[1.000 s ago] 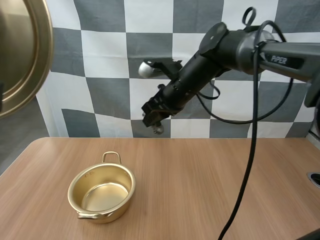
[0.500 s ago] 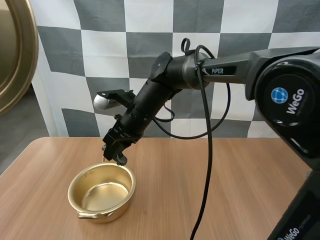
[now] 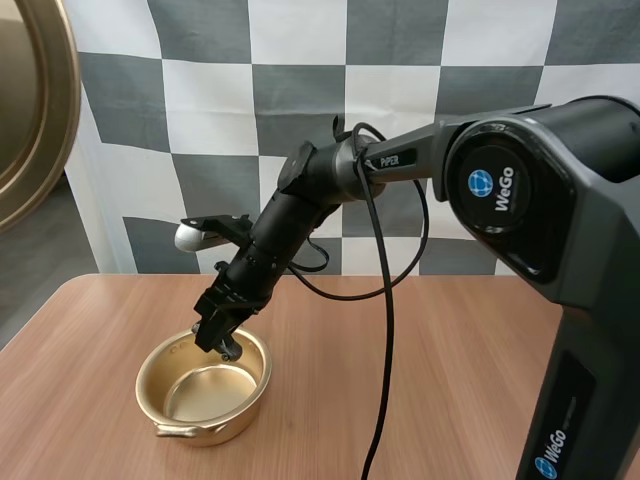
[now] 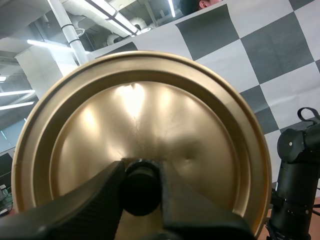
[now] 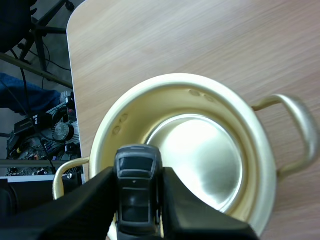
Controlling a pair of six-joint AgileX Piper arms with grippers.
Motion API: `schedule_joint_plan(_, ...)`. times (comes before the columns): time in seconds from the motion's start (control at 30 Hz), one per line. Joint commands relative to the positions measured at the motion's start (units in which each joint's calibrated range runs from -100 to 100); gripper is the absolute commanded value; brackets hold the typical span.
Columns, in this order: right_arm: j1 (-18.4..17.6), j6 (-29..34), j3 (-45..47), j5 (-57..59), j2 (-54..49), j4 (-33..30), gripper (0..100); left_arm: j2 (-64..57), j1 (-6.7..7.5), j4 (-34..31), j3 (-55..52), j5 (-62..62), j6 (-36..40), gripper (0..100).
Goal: Open the pot, put the car inside, and close it
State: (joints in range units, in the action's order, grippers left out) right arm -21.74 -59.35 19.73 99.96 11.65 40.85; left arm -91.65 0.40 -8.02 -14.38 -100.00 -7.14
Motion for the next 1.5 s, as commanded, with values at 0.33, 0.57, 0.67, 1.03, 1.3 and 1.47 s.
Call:
schedule_joint_plan(0.33, -2.1, -1.4, 0.0, 0.0, 5.7, 0.0, 0, 0.0, -0.01, 0.2, 0.0, 0.0, 0.0, 0)
schedule_joint_plan(0.57, -2.2, -2.1, -0.9, 0.0, 8.8, -0.8, 0, 0.0, -0.01, 1.4, 0.0, 0.0, 0.0, 0)
schedule_joint_plan(0.67, -2.2, -2.1, -3.3, 0.0, 10.0, -0.8, 0, 0.0, -0.01, 2.1, 0.0, 0.0, 0.0, 0)
schedule_joint_plan(1.03, -2.2, -2.1, -7.5, 0.0, 13.5, 0.0, 0, 0.0, -0.01, 2.1, 0.0, 0.0, 0.0, 0)
schedule_joint_plan(1.3, -2.6, -2.1, -7.5, 0.0, 14.1, 0.4, 0, 0.0, -0.01, 2.1, 0.0, 0.0, 0.0, 0)
schedule_joint_plan(1.47, -3.7, -2.1, -7.5, 0.0, 14.1, 0.4, 0, 0.0, -0.01, 2.1, 0.0, 0.0, 0.0, 0)
